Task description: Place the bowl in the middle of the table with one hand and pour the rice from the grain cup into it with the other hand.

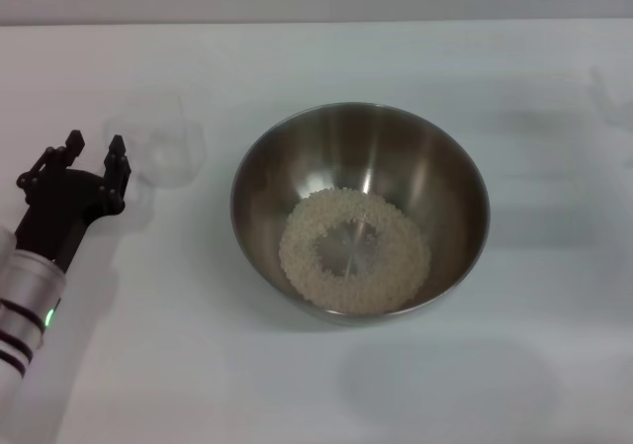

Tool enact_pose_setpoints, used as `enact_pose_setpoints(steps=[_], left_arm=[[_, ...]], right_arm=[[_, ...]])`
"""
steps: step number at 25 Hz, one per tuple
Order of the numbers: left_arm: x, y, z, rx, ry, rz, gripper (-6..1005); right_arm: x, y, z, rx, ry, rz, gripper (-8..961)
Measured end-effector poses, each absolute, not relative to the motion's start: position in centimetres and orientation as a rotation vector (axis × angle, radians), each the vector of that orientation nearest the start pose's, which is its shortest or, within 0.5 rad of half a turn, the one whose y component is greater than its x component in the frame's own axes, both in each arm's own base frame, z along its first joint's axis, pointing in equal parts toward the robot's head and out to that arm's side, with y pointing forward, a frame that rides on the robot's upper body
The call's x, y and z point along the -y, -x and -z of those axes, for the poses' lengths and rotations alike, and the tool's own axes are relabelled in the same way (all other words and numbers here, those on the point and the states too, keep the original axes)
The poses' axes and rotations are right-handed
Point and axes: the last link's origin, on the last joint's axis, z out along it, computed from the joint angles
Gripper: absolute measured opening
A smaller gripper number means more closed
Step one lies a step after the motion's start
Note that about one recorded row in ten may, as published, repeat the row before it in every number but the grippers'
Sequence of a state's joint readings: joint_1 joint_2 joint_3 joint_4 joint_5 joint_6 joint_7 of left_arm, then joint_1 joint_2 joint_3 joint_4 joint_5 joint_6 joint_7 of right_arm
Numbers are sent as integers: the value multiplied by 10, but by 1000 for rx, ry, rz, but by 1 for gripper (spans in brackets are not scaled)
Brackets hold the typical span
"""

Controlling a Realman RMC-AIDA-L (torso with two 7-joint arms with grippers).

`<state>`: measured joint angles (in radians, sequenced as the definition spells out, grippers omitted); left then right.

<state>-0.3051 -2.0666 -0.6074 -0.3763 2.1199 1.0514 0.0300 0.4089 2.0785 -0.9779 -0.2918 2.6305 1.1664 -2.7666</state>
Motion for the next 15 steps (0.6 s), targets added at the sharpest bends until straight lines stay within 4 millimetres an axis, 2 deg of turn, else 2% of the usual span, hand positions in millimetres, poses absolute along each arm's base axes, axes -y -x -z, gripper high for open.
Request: enact_pose_setpoints(steps=[7, 9, 11, 15], left_arm=[[-275, 331, 48, 588, 1643, 654, 466], [-264, 326, 36, 546, 1577, 759, 466], [-264, 326, 36, 546, 1577, 759, 466], [-268, 313, 32, 492, 1566, 843, 466]], right_arm=[[-349, -333, -48, -433, 1543, -762, 743], [-347, -334, -44, -445, 1550, -760, 743], [-346, -333, -39, -449, 1570, -760, 743], [-344, -327, -25, -440, 1642, -760, 743]])
